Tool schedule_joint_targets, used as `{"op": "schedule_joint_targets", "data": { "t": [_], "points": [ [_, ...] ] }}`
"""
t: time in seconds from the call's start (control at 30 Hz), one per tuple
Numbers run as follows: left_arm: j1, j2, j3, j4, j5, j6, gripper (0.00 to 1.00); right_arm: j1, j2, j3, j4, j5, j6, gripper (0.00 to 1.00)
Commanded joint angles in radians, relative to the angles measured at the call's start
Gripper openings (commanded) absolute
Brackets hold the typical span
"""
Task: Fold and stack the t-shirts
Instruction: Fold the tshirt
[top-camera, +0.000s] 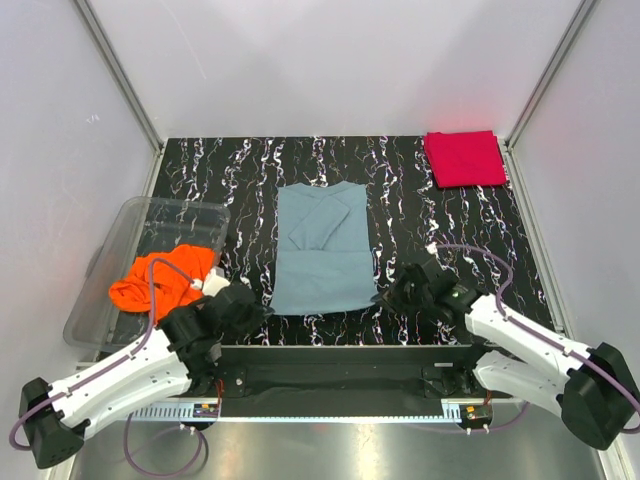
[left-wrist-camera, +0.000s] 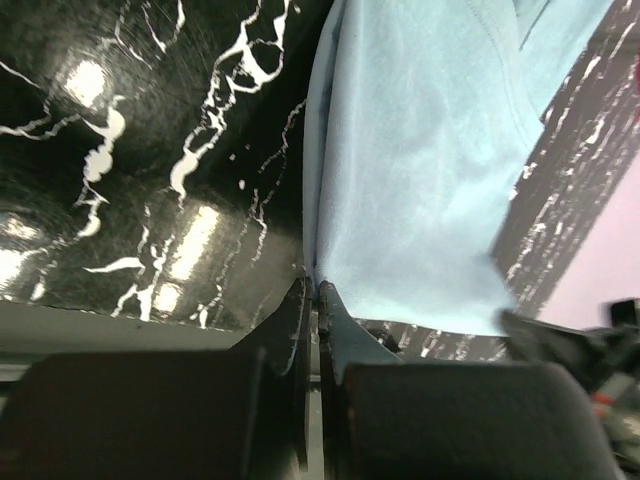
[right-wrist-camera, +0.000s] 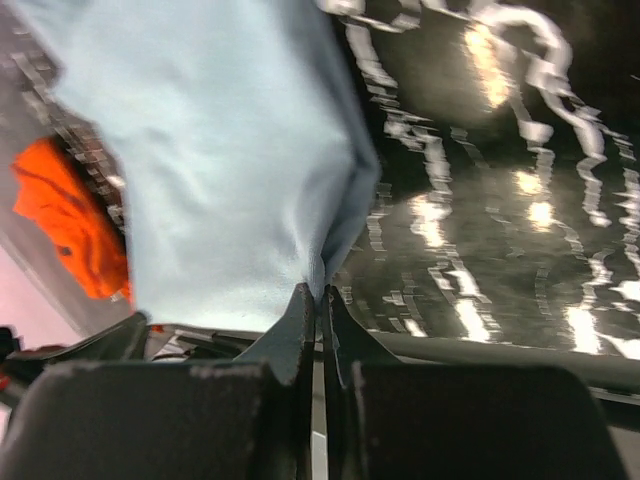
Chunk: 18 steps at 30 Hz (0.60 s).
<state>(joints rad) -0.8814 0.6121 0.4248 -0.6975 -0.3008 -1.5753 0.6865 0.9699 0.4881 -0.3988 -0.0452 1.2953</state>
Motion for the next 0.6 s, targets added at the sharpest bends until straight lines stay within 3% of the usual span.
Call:
{"op": "schedule_joint_targets", "data": {
  "t": [0.0,0.23,0.4,0.57],
  "points": [
    [0.012,0.024,0.057,-0.016,-0.084,0.084,0.0,0.002,0.03,0.125,-0.067,0.09,-0.097,0.0],
    [0.132,0.199,0.317,0.021,-0.089,0.348,0.0,-0.031,0.159,0.377,-0.169,0.091,-0.24,0.0],
    [0.294,0.353,0.463,0.096,0.017,0.556,0.0,-0.154,0.289,0.545,-0.192,-0.001,-0.336,0.0],
    [0.375,0.527,0.613,0.142,0.08,0.659,0.0,-0.251,0.447,0.71,-0.201,-0.119,-0.455,0.0]
  ]
}}
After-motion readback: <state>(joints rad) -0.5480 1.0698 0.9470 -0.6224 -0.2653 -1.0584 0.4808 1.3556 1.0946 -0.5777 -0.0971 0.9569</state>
